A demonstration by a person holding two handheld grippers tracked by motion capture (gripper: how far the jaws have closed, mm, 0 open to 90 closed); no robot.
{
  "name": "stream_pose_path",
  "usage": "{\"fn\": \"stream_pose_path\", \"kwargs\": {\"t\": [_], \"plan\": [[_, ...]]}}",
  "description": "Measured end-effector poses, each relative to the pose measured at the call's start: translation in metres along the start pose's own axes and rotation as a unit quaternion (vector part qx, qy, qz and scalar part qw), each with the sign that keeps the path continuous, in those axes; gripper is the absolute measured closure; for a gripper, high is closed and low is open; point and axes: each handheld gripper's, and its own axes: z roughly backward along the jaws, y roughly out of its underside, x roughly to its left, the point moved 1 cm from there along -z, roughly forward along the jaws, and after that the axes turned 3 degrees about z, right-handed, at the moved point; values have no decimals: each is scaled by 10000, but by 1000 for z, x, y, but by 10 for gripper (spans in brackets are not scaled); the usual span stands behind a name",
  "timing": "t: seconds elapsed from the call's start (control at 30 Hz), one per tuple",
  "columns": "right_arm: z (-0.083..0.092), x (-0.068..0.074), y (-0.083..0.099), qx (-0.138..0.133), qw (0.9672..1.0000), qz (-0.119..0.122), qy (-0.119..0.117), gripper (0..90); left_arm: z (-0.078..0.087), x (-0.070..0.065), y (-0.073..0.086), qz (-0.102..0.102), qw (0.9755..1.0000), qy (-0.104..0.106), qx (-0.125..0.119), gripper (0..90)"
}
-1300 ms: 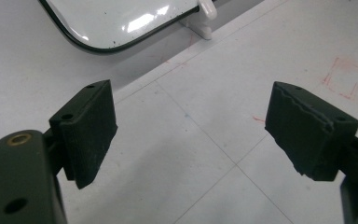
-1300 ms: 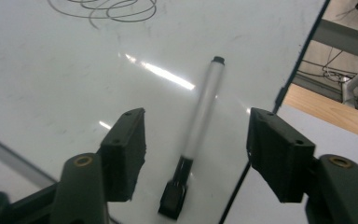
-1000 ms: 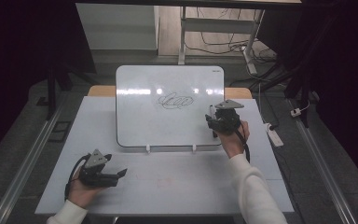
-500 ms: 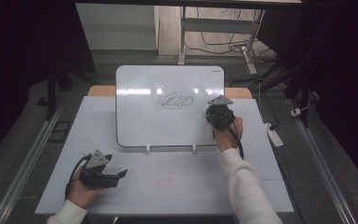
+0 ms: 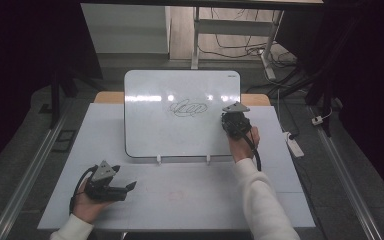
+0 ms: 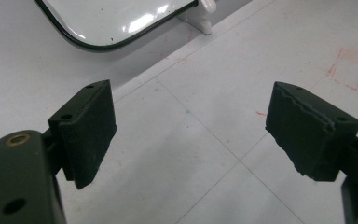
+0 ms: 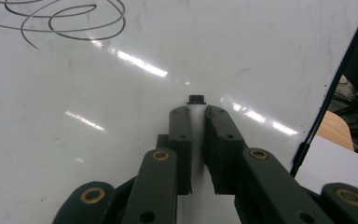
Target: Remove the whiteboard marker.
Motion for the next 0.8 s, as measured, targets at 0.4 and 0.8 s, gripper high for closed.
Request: {"fn": "stream_pose_path", "kwargs": {"t": [0.4, 0.8], "plan": [[29, 3, 4, -677, 9963, -112, -521, 811, 0, -1, -2, 51, 10000, 53, -63, 172], [51, 30, 10, -1296, 9732, -772, -1735, 811, -1, -15, -33, 110, 9970, 548, -527, 228]]}}
